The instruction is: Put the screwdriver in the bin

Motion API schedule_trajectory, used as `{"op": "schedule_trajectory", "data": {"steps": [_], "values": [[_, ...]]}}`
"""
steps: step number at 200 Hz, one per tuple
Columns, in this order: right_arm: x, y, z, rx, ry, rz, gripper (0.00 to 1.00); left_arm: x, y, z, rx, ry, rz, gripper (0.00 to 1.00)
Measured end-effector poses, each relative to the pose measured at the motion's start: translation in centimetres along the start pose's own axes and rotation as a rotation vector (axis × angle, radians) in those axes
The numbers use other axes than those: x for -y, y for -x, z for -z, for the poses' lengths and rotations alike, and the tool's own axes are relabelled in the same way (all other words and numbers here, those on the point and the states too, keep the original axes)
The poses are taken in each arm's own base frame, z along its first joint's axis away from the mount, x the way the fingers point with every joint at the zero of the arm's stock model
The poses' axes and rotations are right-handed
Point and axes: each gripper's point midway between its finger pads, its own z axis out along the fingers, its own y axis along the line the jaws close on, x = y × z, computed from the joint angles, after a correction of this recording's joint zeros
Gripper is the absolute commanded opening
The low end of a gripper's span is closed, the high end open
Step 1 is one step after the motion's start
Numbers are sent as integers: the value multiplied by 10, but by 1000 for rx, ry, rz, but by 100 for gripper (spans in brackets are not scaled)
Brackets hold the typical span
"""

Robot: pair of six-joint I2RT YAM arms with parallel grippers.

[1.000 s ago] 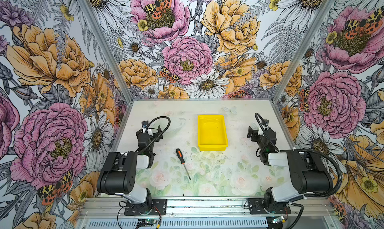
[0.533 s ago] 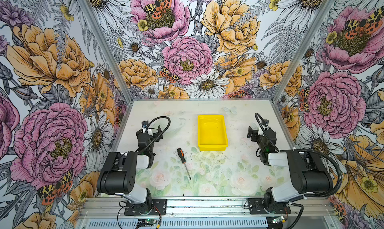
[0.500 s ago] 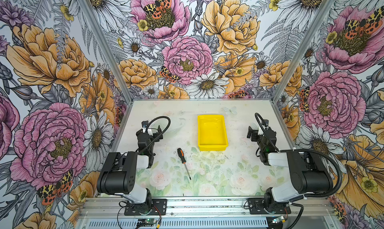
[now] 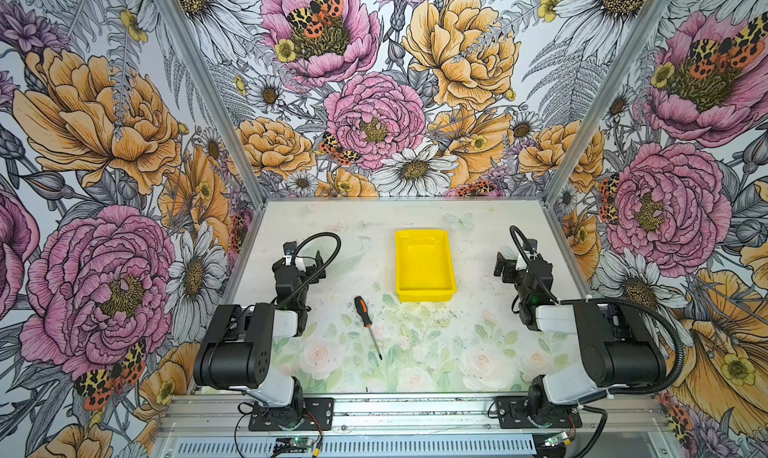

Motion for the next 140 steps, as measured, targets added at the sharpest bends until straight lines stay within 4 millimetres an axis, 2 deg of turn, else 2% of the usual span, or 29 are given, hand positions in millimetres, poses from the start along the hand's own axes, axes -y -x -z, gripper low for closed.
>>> {"op": "schedule_trajectory", "data": {"steps": [103, 120, 140], "values": [[0, -1, 1, -8, -1, 0, 100, -2, 1, 1, -1, 11, 4, 99], [1, 0, 6, -23, -4, 2, 100, -7, 11, 7, 5, 36, 16, 99], [0, 16, 15, 7, -6, 1, 99, -10, 30, 15, 14, 49, 34, 99]]}}
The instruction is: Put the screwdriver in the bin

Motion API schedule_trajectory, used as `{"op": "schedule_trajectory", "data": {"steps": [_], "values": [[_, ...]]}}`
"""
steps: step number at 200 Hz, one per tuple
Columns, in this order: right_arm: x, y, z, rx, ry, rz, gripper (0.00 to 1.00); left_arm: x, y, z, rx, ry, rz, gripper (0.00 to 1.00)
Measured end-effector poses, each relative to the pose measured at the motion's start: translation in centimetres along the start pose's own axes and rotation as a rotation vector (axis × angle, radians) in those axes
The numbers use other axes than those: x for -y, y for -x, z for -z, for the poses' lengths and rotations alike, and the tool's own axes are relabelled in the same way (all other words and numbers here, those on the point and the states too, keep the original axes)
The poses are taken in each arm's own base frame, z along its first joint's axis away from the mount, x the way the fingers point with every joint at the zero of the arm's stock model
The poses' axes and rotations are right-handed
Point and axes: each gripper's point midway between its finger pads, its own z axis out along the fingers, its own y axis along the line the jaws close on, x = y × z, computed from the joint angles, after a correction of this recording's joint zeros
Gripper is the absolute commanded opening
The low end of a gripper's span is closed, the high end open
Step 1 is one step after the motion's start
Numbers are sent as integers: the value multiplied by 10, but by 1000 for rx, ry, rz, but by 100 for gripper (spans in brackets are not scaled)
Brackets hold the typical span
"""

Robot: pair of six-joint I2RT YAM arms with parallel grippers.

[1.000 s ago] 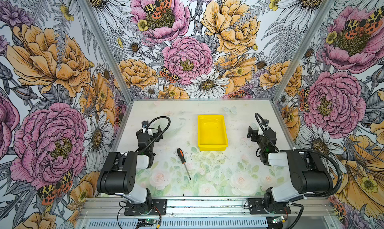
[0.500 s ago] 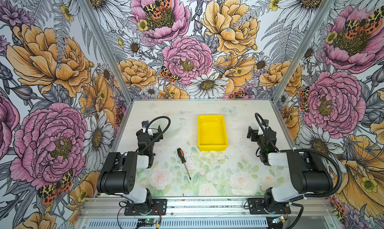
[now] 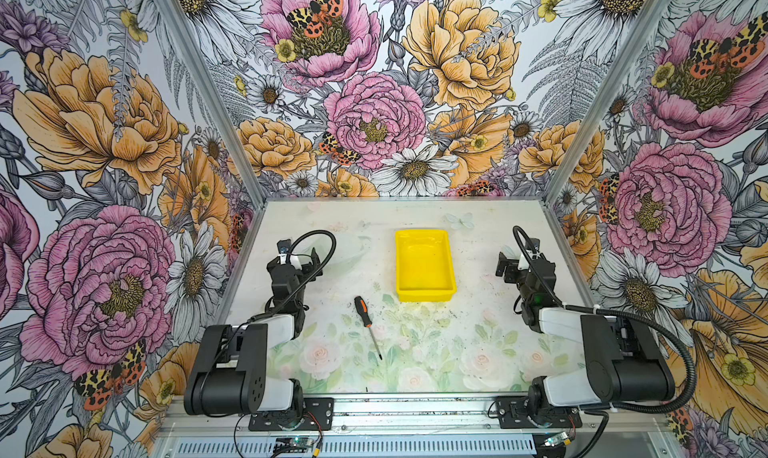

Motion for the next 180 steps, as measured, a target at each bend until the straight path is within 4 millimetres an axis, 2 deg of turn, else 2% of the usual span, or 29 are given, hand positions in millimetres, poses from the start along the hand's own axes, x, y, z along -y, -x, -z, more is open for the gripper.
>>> {"op": "schedule_trajectory", "data": {"steps": [46, 72, 87, 109, 123, 156, 180], "values": [[-3, 39, 32, 28, -50, -46, 99, 7, 31, 3, -51, -4, 48, 99], [-11, 56, 41, -14, -75, -78, 100, 26, 42, 6, -96, -39, 76, 99], [-21, 61, 46, -52, -70, -88, 100, 41, 42, 16, -116, -76, 82, 99], [-40, 59, 56, -100, -33, -81, 99, 58, 39, 31, -148, -123, 99, 99], [-55, 53, 66, -123, -2, -61, 100, 63, 36, 39, -174, -134, 116, 99], [-90, 51, 85, -130, 99, -22, 100, 58, 24, 53, -251, -116, 151, 99], [-115, 41, 91, -155, 169, 32, 99, 54, 20, 64, -300, -100, 169, 99]]}}
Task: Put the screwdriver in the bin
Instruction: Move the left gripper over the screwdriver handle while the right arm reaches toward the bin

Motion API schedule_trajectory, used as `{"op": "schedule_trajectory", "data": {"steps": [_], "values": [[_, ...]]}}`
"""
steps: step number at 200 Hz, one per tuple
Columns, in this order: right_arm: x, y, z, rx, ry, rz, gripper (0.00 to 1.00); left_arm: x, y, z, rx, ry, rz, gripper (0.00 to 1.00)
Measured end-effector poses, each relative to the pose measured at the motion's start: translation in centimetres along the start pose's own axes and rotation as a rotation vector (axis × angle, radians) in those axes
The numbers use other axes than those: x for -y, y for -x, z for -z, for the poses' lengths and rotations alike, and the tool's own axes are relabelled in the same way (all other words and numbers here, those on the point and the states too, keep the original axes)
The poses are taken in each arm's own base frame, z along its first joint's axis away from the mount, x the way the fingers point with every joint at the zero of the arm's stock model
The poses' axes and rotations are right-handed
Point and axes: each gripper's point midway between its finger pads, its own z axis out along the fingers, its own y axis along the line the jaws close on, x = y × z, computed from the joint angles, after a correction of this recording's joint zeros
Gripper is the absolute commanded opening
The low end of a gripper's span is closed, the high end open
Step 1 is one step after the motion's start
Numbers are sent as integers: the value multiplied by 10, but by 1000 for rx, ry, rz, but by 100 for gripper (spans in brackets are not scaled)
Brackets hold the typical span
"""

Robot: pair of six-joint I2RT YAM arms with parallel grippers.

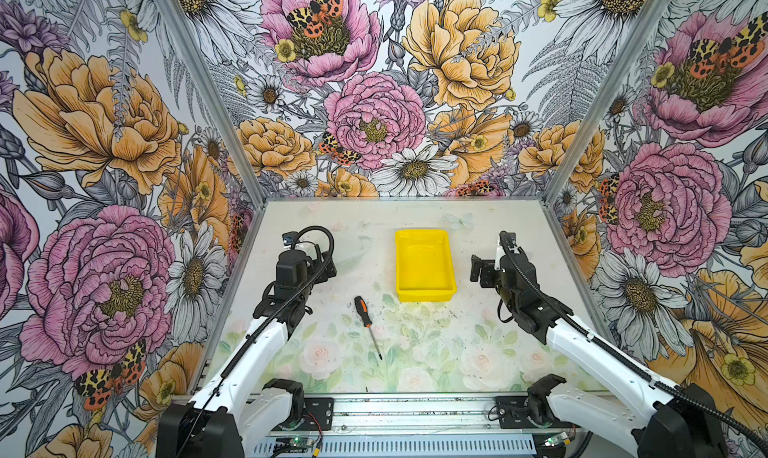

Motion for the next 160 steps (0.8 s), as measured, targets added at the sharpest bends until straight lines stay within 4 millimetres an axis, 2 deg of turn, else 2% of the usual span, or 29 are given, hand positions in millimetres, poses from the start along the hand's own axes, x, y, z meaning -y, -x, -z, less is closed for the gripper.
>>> {"op": "schedule_trajectory", "data": {"steps": [34, 52, 92, 113, 160], "values": [[-47, -22, -6, -85, 147, 154, 99, 6, -6, 7, -96, 16, 24, 99], [-69, -24, -5, -101, 235, 227, 99, 14, -14, 7, -154, 11, 38, 99], [-114, -8, 15, -52, 461, 345, 100, 25, -52, 10, -291, 15, 105, 99], [-136, -12, 29, -41, 589, 404, 100, 31, -70, 12, -344, 20, 142, 99], [-170, -25, 55, -30, 776, 491, 100, 45, -107, 13, -464, 42, 170, 99]]}}
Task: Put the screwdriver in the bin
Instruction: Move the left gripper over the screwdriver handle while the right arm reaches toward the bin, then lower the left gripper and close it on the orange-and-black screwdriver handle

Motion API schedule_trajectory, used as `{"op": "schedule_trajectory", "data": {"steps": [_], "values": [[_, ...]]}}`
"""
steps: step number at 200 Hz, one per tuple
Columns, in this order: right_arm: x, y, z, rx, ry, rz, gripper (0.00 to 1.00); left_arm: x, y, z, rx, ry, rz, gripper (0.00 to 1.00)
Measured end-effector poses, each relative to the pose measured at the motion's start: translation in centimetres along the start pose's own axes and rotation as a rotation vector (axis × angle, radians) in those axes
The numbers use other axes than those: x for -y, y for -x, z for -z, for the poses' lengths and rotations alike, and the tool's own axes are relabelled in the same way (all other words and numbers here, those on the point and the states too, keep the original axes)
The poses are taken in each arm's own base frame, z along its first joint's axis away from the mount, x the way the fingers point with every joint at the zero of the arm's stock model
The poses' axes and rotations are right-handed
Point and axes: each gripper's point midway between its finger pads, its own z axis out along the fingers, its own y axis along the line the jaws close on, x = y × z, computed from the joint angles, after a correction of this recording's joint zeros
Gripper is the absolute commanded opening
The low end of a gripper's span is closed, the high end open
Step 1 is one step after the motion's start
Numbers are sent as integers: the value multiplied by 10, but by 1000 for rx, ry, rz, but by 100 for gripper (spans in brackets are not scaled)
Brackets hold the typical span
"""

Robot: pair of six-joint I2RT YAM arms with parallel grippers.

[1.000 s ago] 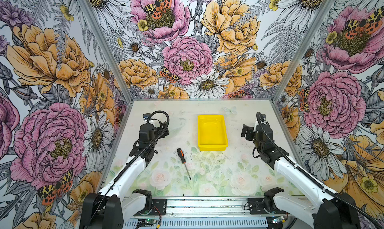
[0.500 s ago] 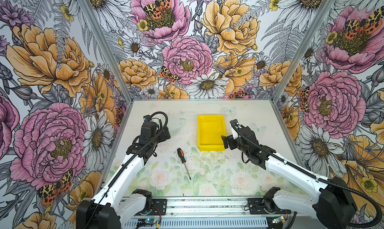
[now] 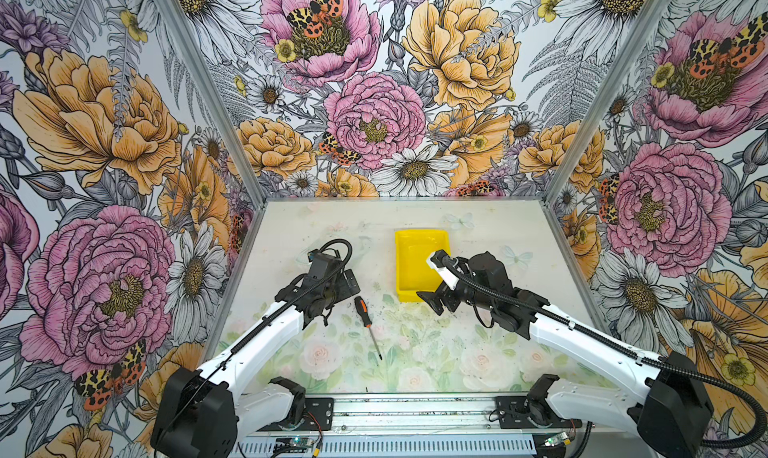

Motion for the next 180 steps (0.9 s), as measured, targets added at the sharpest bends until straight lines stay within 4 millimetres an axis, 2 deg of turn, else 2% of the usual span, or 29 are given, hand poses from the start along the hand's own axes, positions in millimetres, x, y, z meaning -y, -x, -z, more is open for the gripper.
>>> {"op": "schedule_trajectory", "data": {"steps": [40, 79, 107, 145, 180], "values": [[-20, 3, 1, 13, 67, 36, 99, 4, -22, -7, -67, 22, 23, 98], [-24, 1, 11, 33, 72, 63, 100, 1, -53, -29, -170, 93, -8, 96], [-22, -5, 14, 21, 53, 84, 99, 6, -77, -43, -237, 128, -47, 94], [-19, -5, 21, 24, 31, 96, 99, 21, -91, -55, -276, 146, -72, 81], [-20, -5, 27, 41, 27, 99, 100, 22, -100, -57, -287, 159, -57, 66]]}}
